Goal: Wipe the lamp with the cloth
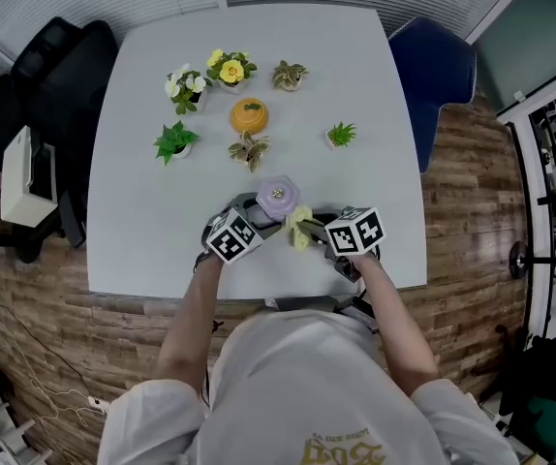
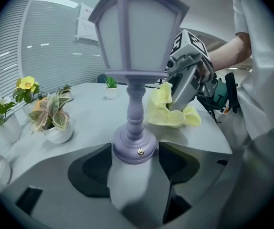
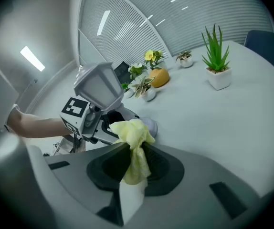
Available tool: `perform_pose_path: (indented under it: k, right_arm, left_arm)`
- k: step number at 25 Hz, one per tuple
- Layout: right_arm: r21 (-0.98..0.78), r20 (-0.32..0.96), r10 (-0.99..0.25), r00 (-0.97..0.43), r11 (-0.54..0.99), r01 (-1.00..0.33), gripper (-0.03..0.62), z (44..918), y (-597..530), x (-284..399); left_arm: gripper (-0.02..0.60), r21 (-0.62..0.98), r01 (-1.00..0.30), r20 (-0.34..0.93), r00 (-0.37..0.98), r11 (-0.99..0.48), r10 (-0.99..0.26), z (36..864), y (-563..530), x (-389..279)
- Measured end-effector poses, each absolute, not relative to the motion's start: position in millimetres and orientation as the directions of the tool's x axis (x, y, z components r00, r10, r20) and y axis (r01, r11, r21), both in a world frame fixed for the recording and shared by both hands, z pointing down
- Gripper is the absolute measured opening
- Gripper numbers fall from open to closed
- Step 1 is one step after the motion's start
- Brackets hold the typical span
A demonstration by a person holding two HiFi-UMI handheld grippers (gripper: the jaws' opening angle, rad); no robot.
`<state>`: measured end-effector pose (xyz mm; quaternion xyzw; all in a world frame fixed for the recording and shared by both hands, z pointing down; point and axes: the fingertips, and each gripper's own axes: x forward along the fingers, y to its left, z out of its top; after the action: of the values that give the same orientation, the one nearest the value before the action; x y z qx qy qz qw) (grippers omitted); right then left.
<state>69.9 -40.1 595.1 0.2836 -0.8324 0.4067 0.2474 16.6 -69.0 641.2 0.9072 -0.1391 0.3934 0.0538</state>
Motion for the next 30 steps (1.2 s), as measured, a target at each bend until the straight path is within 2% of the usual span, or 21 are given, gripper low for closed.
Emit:
perform_pose_path:
  k: [4, 11, 14, 16, 20, 22, 26, 30]
  right_arm:
    - [-0.463, 0.626, -0.388, -0.676, 0.514, -0.723, 0.08, 580, -36, 74]
    - [-0.394, 0.52, -0.618, -0.59, 0.44, -0.807, 0.08, 536, -28, 89]
    - [-0.359, 0.468, -0.707, -0.53, 0.396, -0.845, 0.08, 517, -26, 100]
    - [-0.331, 0.437, -0.753, -0.492, 0.374, -0.866, 0.081, 503, -22, 107]
    - [-0.264, 0.389, -0.817, -0.426, 0.344, -0.901, 0.081, 480, -15, 114]
    - [-0.235, 0.364, -0.836, -0.41, 0.343, -0.909, 0.081, 469, -11, 113]
    - [-0.169, 0.322, -0.857, -0.403, 0.367, -0.915, 0.081, 450, -3, 109]
    - [-0.135, 0.29, -0.87, -0.399, 0.376, -0.917, 0.081, 435, 1, 108]
  left_arm:
    - [0.295, 0.0, -0.349, 0.708, 0.662, -0.937, -0.246, 632, -59, 15]
    - [0.286, 0.145, -0.539, 0.555, 0.738, -0.83, -0.383, 583, -37, 7]
    - [0.216, 0.187, -0.587, 0.466, 0.759, -0.788, -0.454, 554, -31, 2]
    - [0.195, 0.215, -0.607, 0.396, 0.77, -0.765, -0.5, 530, -28, -2]
    - [0.146, 0.219, -0.642, 0.277, 0.763, -0.735, -0.584, 484, -25, -13]
    - [0.096, 0.218, -0.65, 0.228, 0.759, -0.728, -0.609, 463, -23, -15]
    - [0.027, 0.181, -0.672, 0.169, 0.74, -0.718, -0.651, 428, -21, -19]
    - [0.009, 0.128, -0.711, 0.154, 0.703, -0.691, -0.694, 410, -21, -27]
